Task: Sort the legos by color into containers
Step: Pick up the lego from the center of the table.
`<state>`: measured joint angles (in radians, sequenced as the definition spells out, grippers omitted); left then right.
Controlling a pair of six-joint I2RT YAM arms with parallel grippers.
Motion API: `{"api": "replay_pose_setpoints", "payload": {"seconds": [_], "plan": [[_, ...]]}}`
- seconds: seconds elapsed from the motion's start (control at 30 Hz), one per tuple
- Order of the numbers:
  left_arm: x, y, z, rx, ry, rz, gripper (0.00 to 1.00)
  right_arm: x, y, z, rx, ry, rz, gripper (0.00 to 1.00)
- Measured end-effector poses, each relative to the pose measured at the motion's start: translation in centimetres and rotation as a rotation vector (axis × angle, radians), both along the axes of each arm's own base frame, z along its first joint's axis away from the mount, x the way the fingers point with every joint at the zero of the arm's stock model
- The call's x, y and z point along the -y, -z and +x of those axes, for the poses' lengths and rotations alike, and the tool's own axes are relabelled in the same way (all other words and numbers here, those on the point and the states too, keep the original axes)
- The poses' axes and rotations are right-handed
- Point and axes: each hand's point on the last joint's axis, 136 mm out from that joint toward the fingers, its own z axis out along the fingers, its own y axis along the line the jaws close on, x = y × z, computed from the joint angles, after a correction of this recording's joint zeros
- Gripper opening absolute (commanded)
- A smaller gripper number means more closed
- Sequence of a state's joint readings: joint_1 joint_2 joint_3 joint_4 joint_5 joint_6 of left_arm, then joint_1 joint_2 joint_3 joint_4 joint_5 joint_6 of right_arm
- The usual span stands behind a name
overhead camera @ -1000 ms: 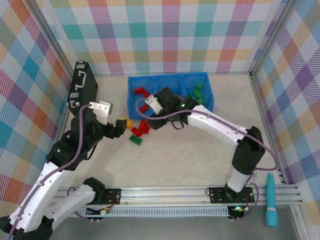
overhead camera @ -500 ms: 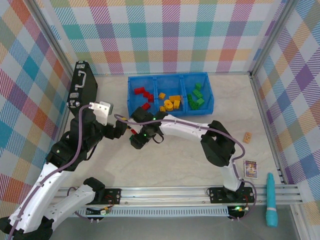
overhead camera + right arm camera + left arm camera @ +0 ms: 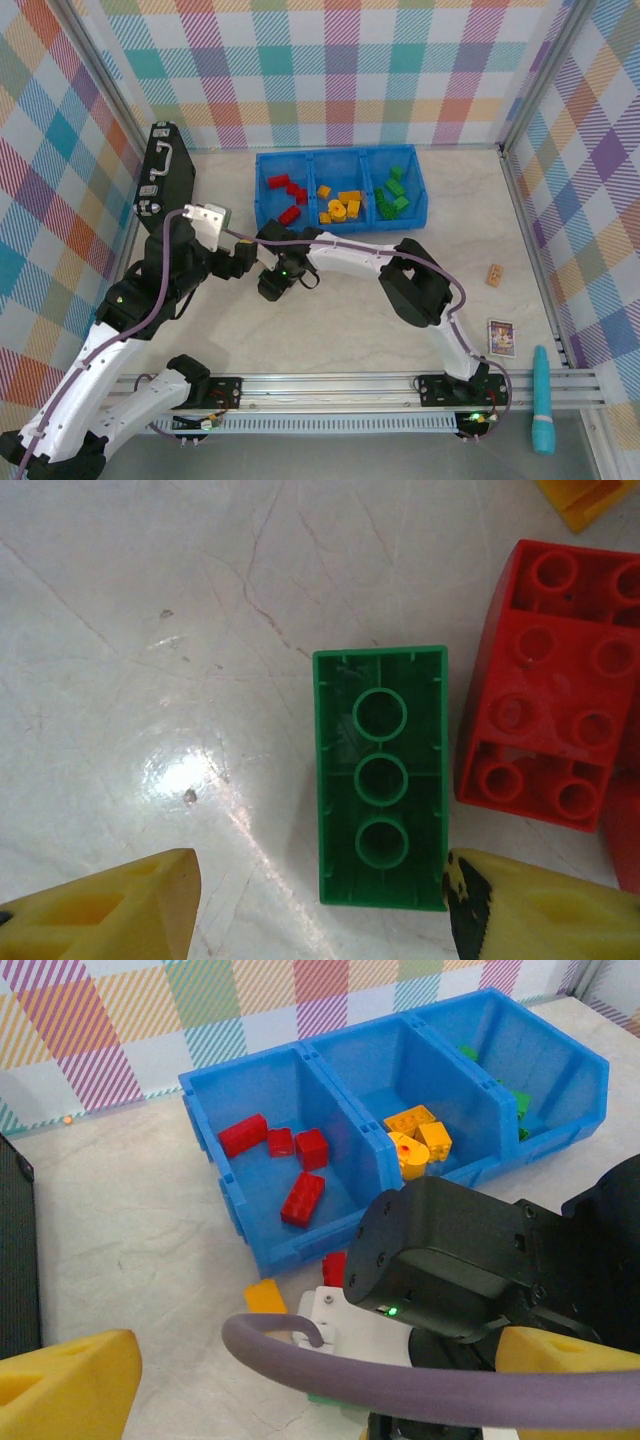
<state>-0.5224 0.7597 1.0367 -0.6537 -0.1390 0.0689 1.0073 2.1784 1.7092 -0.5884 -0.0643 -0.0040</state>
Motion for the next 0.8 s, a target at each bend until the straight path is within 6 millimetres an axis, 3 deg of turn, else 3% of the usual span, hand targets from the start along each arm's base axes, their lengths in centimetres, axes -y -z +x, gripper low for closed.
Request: {"api": "replay_pose_setpoints", "payload": {"seconds": [0.43, 0.8], "plan": [[0.2, 0.5, 0.3, -0.016, 0.001, 0.009, 0.92, -0.2, 2.1, 1.1, 0.025, 0.019, -0.044, 0.66], [0.2, 0.5, 0.3, -0.017, 0.0, 0.01, 0.91, -0.8, 2.3, 1.3, 0.012, 0.034, -0.034, 0.62]]}}
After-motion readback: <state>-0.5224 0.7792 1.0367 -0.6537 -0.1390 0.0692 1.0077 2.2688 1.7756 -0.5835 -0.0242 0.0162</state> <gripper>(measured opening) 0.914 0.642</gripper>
